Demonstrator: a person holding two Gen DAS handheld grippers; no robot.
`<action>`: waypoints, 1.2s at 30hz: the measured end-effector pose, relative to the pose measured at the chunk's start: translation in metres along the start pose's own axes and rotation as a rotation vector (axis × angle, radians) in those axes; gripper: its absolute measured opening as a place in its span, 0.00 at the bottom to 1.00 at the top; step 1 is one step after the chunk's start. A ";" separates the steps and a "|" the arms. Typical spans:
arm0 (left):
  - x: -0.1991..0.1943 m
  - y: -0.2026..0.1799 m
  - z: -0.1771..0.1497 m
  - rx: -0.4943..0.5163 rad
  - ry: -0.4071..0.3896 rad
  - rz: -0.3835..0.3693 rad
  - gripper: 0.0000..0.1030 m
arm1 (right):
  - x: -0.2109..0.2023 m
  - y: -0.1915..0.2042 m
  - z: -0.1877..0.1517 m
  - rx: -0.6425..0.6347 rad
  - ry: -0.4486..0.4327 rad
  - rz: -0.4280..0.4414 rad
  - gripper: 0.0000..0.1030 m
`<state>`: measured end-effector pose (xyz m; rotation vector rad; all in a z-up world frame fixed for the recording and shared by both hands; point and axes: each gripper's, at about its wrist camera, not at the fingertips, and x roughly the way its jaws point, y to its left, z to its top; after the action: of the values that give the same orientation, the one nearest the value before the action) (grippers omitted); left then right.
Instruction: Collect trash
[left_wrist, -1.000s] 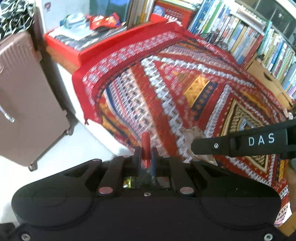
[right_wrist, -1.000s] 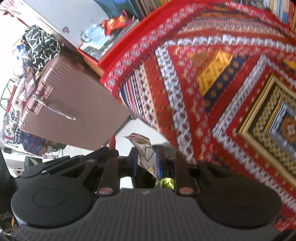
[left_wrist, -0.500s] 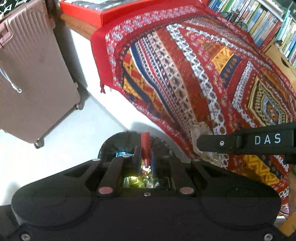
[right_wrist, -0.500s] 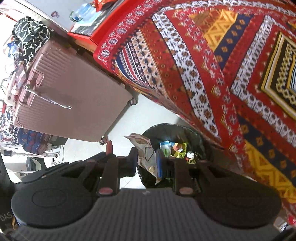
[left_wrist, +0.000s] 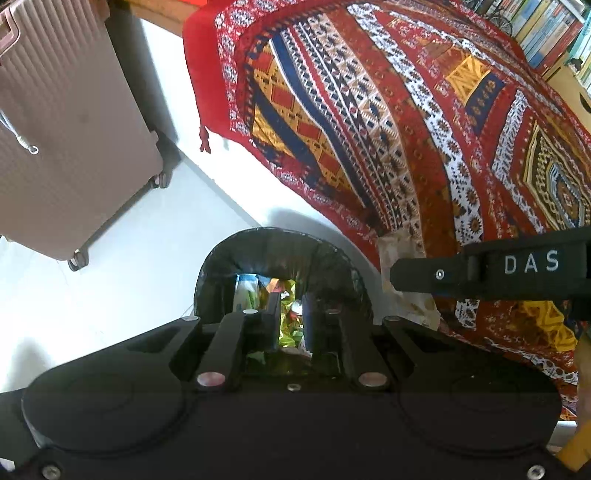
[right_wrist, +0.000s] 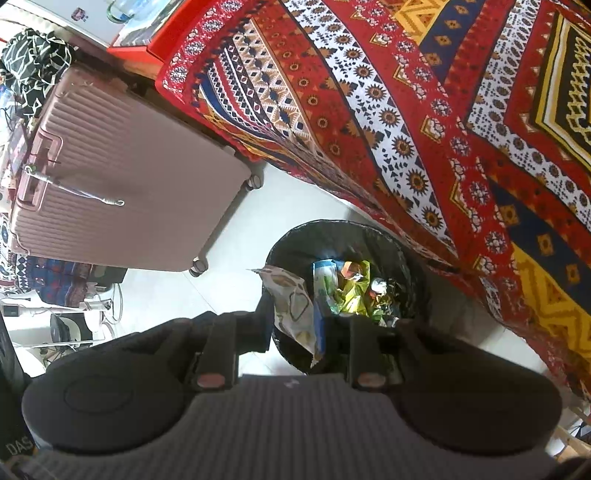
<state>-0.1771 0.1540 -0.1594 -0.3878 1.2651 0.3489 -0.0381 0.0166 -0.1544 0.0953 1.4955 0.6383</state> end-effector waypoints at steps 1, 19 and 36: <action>0.002 0.000 0.000 -0.002 0.003 0.001 0.11 | 0.002 0.000 0.001 0.000 0.002 -0.003 0.28; 0.010 0.006 -0.002 -0.024 0.030 0.008 0.39 | 0.016 -0.003 0.004 0.006 0.021 -0.019 0.50; 0.013 0.005 -0.005 -0.032 0.037 0.027 0.50 | 0.012 -0.009 0.001 0.026 0.012 -0.030 0.55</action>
<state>-0.1799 0.1565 -0.1732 -0.4060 1.3029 0.3871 -0.0352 0.0150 -0.1690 0.0885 1.5142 0.5965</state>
